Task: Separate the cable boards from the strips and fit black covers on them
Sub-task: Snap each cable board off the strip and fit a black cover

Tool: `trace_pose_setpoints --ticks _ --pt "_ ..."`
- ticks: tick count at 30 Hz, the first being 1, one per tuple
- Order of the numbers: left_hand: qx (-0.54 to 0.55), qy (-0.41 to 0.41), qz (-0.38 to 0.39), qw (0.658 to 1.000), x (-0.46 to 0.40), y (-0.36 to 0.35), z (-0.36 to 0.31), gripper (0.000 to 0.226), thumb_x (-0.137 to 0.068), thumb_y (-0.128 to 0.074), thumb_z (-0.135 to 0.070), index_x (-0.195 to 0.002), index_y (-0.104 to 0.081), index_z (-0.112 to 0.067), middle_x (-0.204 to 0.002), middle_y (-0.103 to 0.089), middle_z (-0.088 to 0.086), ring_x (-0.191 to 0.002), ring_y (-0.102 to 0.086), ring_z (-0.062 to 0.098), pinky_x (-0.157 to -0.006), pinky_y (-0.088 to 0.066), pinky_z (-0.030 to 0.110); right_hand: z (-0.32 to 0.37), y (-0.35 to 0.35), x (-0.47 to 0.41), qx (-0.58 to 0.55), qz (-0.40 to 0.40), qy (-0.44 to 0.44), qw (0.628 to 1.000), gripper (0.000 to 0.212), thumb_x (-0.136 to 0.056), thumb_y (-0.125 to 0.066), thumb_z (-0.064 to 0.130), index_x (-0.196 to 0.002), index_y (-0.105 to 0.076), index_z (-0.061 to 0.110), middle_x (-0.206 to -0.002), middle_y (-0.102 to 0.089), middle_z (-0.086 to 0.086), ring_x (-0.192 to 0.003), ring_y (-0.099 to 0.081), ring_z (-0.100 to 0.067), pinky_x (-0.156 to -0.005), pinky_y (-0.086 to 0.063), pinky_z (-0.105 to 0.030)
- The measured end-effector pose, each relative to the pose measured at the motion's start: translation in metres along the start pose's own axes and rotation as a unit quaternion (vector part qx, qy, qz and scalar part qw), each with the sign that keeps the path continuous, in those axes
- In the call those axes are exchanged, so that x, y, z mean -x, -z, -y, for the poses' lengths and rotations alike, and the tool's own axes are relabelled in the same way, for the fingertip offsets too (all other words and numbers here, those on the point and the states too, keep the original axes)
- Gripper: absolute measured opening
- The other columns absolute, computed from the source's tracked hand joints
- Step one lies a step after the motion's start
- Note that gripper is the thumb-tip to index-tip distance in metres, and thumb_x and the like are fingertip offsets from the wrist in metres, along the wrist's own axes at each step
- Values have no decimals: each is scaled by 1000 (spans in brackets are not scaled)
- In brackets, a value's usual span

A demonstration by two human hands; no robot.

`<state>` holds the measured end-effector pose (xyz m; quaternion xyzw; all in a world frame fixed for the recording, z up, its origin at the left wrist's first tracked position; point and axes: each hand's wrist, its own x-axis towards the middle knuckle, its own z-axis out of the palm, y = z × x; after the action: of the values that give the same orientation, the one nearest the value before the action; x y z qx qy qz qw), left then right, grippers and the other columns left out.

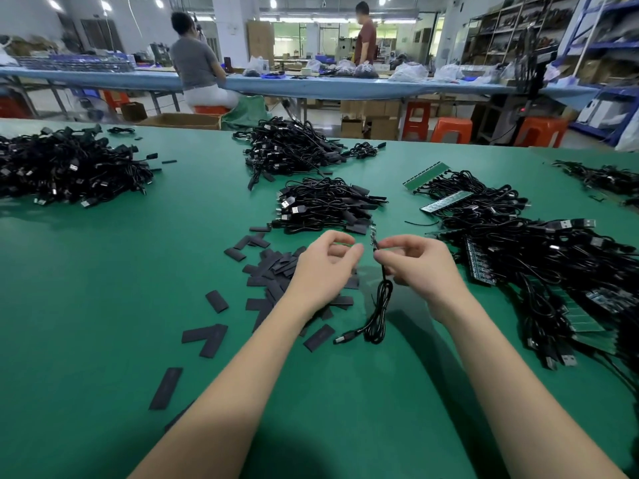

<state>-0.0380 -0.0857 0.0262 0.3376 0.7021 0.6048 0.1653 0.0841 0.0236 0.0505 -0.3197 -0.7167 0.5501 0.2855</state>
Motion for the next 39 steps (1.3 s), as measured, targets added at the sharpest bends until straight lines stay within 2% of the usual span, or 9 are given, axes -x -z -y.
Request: trace_pose_setpoints --ticks 2,8,11,13,19,26,29,32,39 --pt "119 32 15 992 0 0 -7 7 -95 -68 -23 -99 -70 -18 -85 -76 -1 -76 -70 7 -69 -56 23 8 -5 4 -41 34 14 999 11 -83 -80 12 -91 -75 16 -62 -69 9 -57 -60 -4 -58 -50 -19" --pt "225 82 -18 971 1 7 -15 5 -96 -66 -14 -95 -71 -12 -89 -70 7 -76 -68 18 -67 -59 24 9 -18 11 -234 109 -90 962 5 -92 -70 8 -96 -69 6 -79 -74 -7 -65 -71 -18 -59 -57 -21" --pt "258 126 -35 957 0 10 -15 6 -98 -63 -14 -96 -68 -14 -81 -72 0 -69 -71 13 -61 -56 19 -7 -16 4 9 80 -9 997 4 -91 -74 17 -87 -75 18 -78 -74 3 -64 -65 -9 -61 -52 -16" --pt "287 140 -29 947 0 12 -14 6 -99 -60 -14 -96 -66 -14 -71 -73 -5 -69 -72 12 -62 -56 20 -14 -16 3 211 104 70 969 5 -83 -81 32 -82 -76 30 -72 -71 19 -62 -60 6 -64 -44 -7" --pt "313 160 -25 936 -3 14 -10 6 -99 -60 -17 -98 -65 -14 -74 -73 -5 -75 -73 15 -71 -56 25 -16 -22 6 328 162 97 926 20 -76 -85 39 -68 -67 35 -69 -65 19 -56 -53 12 -56 -35 -10" --pt "302 160 -12 940 -3 13 -11 5 -95 -67 -16 -100 -66 -16 -80 -69 -4 -71 -69 10 -65 -55 21 -11 -8 2 265 77 74 958 12 -79 -73 16 -75 -64 22 -72 -68 11 -66 -64 -1 -67 -46 -14" --pt "299 162 18 940 -1 13 -13 3 -95 -67 -14 -98 -67 -15 -77 -68 -3 -66 -68 9 -64 -55 20 -6 -6 4 49 78 -14 996 16 -84 -68 1 -77 -59 12 -74 -66 -5 -69 -73 -21 -73 -60 -31" --pt "295 164 63 939 2 14 -17 9 -94 -68 -12 -102 -67 -12 -81 -67 1 -65 -65 10 -62 -55 19 1 -1 5 -161 112 -52 979 22 -86 -70 -7 -78 -57 9 -78 -63 -13 -72 -73 -26 -69 -61 -27" --pt "299 160 134 931 8 16 -21 5 -95 -64 -8 -97 -65 -12 -77 -68 2 -66 -59 13 -61 -53 21 2 7 4 -119 161 -24 979 20 -74 -84 8 -77 -68 19 -80 -69 -2 -70 -61 -11 -67 -42 -22"
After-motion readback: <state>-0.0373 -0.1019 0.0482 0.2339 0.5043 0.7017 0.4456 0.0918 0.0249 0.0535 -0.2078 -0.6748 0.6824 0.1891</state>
